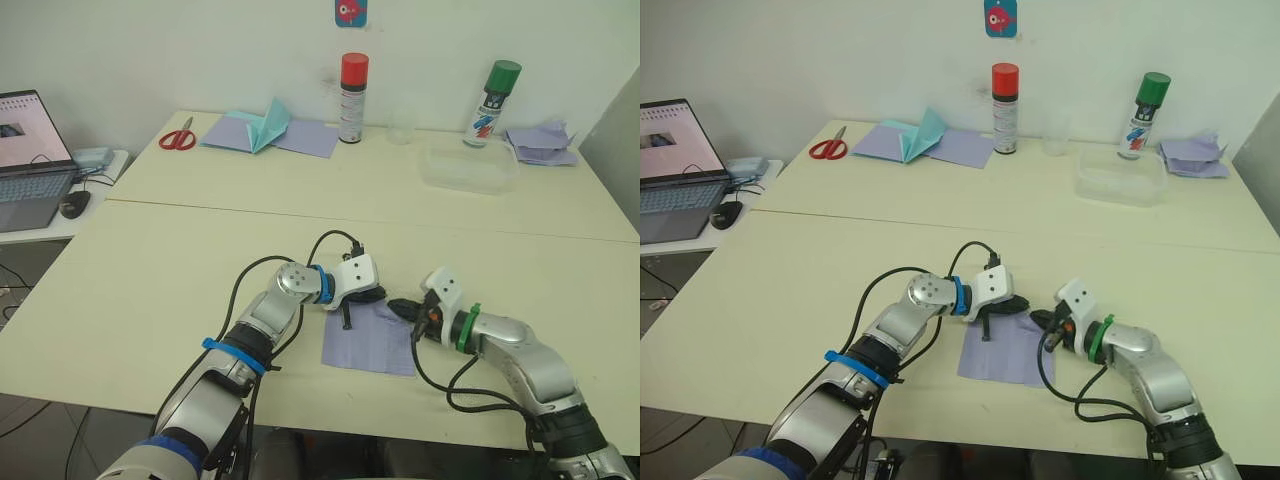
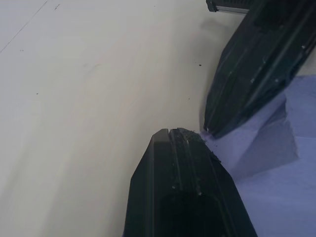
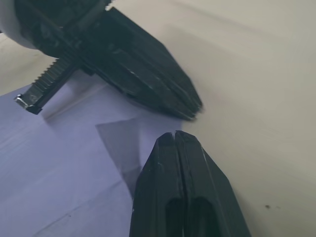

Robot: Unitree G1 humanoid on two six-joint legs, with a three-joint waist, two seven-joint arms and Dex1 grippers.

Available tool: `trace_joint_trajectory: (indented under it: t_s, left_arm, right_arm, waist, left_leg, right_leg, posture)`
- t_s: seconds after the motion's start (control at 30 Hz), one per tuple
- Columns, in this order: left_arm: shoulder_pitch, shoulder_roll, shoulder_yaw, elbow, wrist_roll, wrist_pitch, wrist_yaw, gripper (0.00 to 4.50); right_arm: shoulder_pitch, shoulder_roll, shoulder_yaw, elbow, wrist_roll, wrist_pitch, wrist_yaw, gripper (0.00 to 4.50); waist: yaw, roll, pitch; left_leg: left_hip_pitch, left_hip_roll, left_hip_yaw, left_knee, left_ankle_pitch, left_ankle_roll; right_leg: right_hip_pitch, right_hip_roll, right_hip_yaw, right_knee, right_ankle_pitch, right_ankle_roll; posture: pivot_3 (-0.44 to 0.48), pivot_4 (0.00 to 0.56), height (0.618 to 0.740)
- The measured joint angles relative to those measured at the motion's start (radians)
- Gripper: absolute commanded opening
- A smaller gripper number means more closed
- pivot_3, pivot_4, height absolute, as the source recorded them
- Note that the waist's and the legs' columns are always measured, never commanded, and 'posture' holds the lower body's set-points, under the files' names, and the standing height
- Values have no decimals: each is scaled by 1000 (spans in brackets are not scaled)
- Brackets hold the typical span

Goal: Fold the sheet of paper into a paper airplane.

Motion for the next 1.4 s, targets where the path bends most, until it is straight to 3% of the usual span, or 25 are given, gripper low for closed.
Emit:
trace_joint_trajectory:
  t_s: [0.27, 0.43, 0.67, 0.9, 1.23, 1.4]
  left_arm:
    - [0, -1, -1, 0, 2, 0, 1, 0]
    - [1, 1, -1, 1, 2, 0, 0, 0]
    - [-7, 6, 0, 20, 2, -3, -1, 0]
    - [-21, 0, 0, 39, 2, -19, -12, 0]
    - [4, -33, 9, -49, -45, 53, -66, 0]
    - [2, -43, -10, -46, -8, 56, -40, 0]
  right_arm:
    - [52, -86, 3, -53, -30, -25, 13, 41]
    - [139, -147, -76, -105, 26, 5, 55, 41]
    - [111, -59, -133, -105, 118, -21, 80, 41]
    - [63, -43, 5, -49, -6, -31, 35, 41]
    - [37, -84, 46, -61, -63, -32, 38, 41]
    - [37, -83, 47, -61, -63, -32, 35, 41]
  waist:
    - [1, 0, -1]
    - [2, 0, -1]
    - [-4, 0, -1]
    - [-6, 0, -1]
    - [-7, 0, 0]
    - [-7, 0, 0]
  left_leg:
    - [1, 0, 0, 0, 0, 0]
    - [1, 0, -1, 0, 0, 0]
    - [1, 0, -1, 0, 0, 0]
    - [1, 0, 0, 0, 0, 0]
    - [0, 0, -1, 0, 0, 0]
    - [0, -1, -1, 0, 0, 0]
  right_leg:
    - [1, 0, 0, -1, 0, 0]
    - [2, 0, 0, -1, -1, 1]
    - [2, 0, 0, 0, -1, 1]
    - [1, 0, 0, 0, 0, 1]
    - [1, 0, 0, -1, 0, 1]
    - [1, 0, 0, 0, -1, 1]
  posture:
    - [0, 150, 740]
    - [0, 150, 740]
    - [0, 150, 740]
    - [0, 150, 740]
    - [0, 150, 740]
    - [0, 150, 740]
